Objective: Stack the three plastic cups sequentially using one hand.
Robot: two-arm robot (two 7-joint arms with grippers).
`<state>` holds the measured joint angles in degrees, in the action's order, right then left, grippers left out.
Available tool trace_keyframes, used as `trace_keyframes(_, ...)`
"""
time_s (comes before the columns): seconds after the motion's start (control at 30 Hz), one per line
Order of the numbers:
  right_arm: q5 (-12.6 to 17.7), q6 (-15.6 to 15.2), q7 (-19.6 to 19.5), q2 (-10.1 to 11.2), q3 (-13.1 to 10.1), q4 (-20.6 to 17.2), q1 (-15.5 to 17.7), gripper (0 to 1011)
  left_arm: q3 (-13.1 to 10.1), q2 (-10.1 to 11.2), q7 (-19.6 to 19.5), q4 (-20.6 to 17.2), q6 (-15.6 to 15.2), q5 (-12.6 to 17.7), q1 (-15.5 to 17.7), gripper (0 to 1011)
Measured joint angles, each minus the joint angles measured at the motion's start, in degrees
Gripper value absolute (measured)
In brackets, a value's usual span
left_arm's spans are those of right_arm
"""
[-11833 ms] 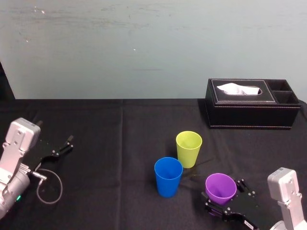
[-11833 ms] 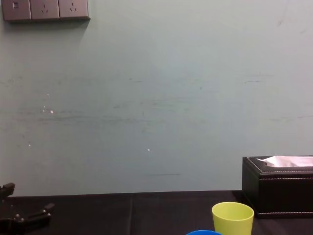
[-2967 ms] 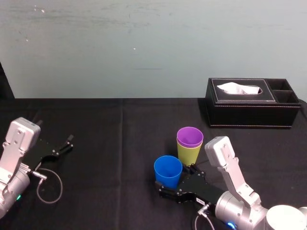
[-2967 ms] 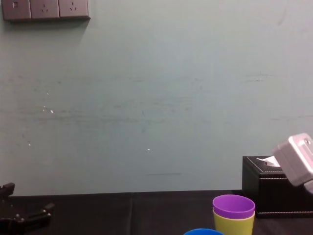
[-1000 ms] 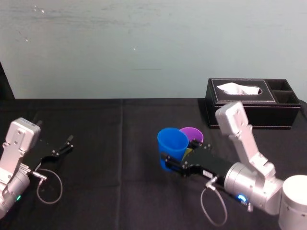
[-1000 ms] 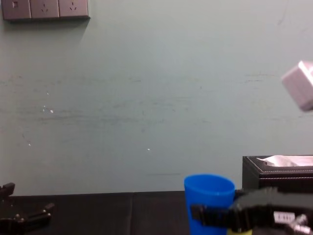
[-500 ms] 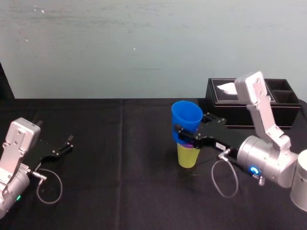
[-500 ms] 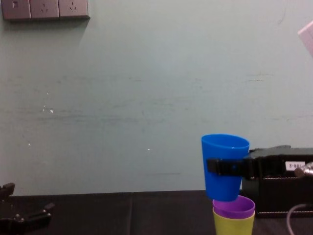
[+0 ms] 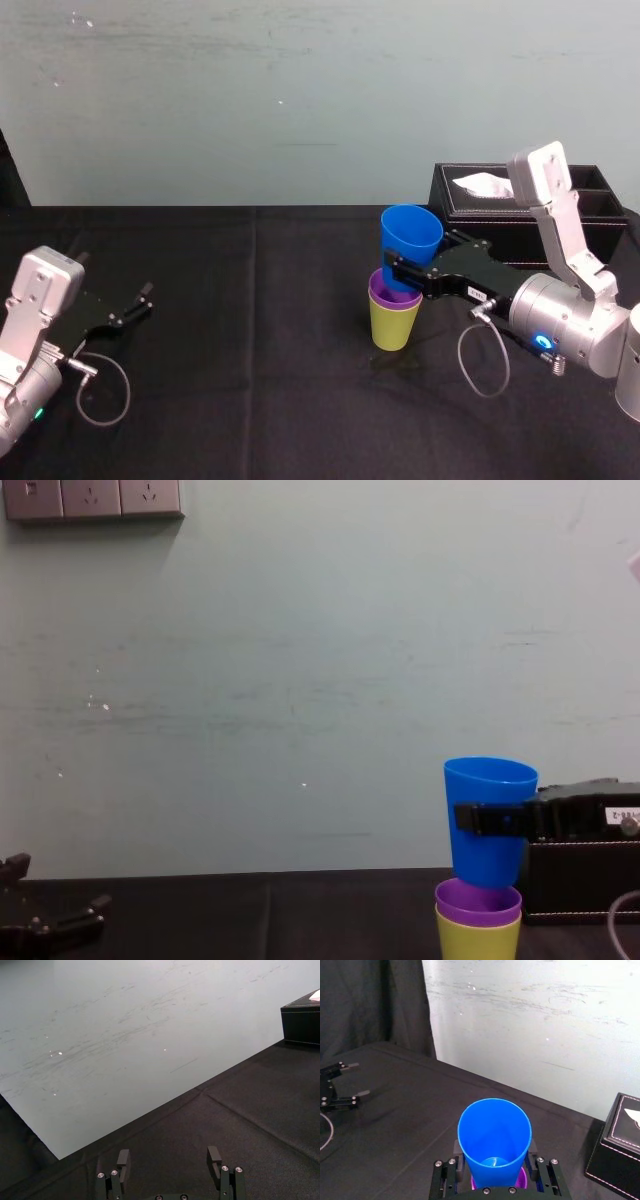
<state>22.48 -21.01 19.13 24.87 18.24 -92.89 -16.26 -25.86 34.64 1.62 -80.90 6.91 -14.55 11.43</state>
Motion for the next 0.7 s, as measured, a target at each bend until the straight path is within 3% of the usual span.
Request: trace_keyframes(0.7, -0.4, 1.9, -0.2, -0.9, 1.8, 4.7, -1.8, 716, 0.0, 0.0, 0.0, 0.0, 0.0, 0.0, 0.0, 1000)
